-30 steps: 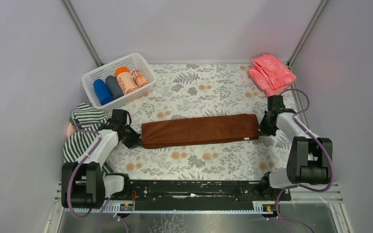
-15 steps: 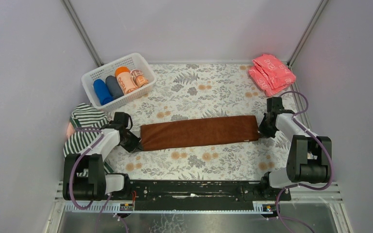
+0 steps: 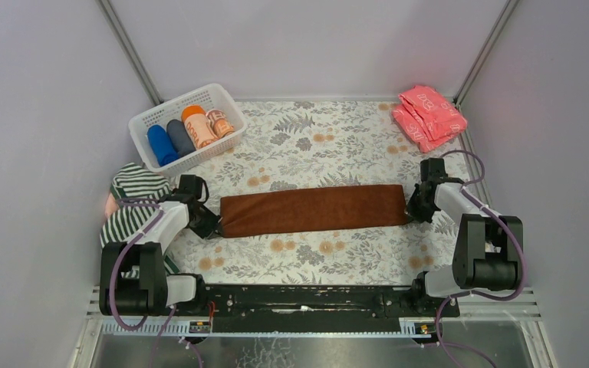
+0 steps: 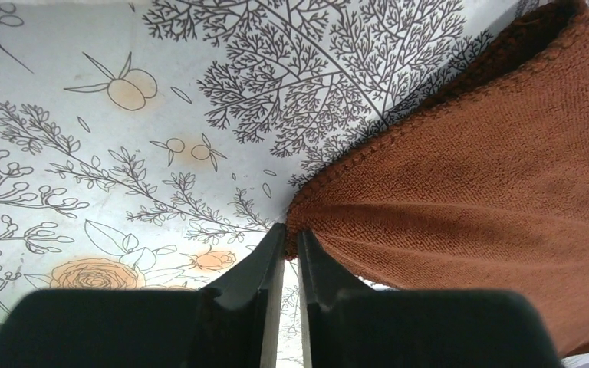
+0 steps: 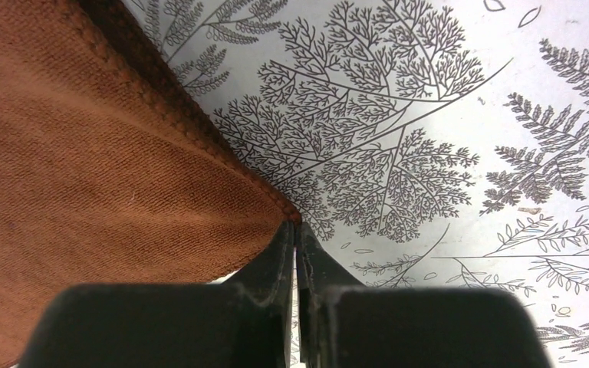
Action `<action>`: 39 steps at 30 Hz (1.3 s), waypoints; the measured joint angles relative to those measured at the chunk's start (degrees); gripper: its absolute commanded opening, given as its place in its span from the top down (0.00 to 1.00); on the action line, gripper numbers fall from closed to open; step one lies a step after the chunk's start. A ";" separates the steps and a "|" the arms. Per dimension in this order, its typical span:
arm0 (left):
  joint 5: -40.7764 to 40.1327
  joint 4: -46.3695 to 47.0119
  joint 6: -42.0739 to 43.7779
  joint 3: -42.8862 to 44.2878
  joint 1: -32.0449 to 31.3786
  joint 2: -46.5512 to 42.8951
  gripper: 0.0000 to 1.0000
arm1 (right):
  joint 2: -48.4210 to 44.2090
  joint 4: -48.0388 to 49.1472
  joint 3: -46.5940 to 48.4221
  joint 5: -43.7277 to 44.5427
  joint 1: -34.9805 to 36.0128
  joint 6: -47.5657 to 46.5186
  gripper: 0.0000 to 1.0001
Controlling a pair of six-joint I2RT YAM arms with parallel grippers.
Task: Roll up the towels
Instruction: Fold the towel at the center of the board.
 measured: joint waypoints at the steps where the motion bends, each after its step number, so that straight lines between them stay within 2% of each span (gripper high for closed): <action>1: -0.02 0.00 0.00 0.00 0.00 0.00 0.80 | 0.20 0.15 -0.28 -0.02 0.00 0.09 0.89; 5: -0.39 -0.13 -0.09 0.00 0.00 -0.11 0.67 | 0.61 0.46 -0.68 -0.02 -0.02 0.13 0.71; 9: -0.70 -0.90 -0.20 0.02 0.02 -1.51 0.60 | 0.20 0.37 -0.68 -0.02 -0.04 0.04 0.57; 12: -1.09 -2.19 -0.07 0.55 0.02 -3.50 0.52 | -1.79 -0.04 -0.46 -0.26 -0.07 -0.20 0.51; 15: -1.33 -3.89 0.28 2.08 0.02 -5.70 0.50 | -4.39 -0.70 0.42 -0.83 -0.07 -0.72 0.47; 20: -1.44 -6.82 1.95 5.99 0.02 -10.32 0.49 | -8.68 -0.92 1.27 -1.88 -0.07 -1.99 0.40; 29: 1.05 -8.20 4.74 9.07 0.02 -11.91 0.51 | -13.57 -0.98 1.70 -6.16 -0.07 -3.02 0.36; 34: 3.78 -6.95 5.84 11.02 -0.48 -7.02 0.56 | -17.25 -0.48 1.88 -6.21 -0.07 -3.04 0.35; 37: 4.55 -5.44 6.29 12.87 -2.03 -1.60 0.57 | -17.25 2.08 1.81 -10.01 -0.09 -2.84 0.35; 39: 4.70 -3.93 6.56 15.15 -4.17 3.21 0.62 | -15.58 4.28 1.62 -12.79 -0.11 -2.51 0.35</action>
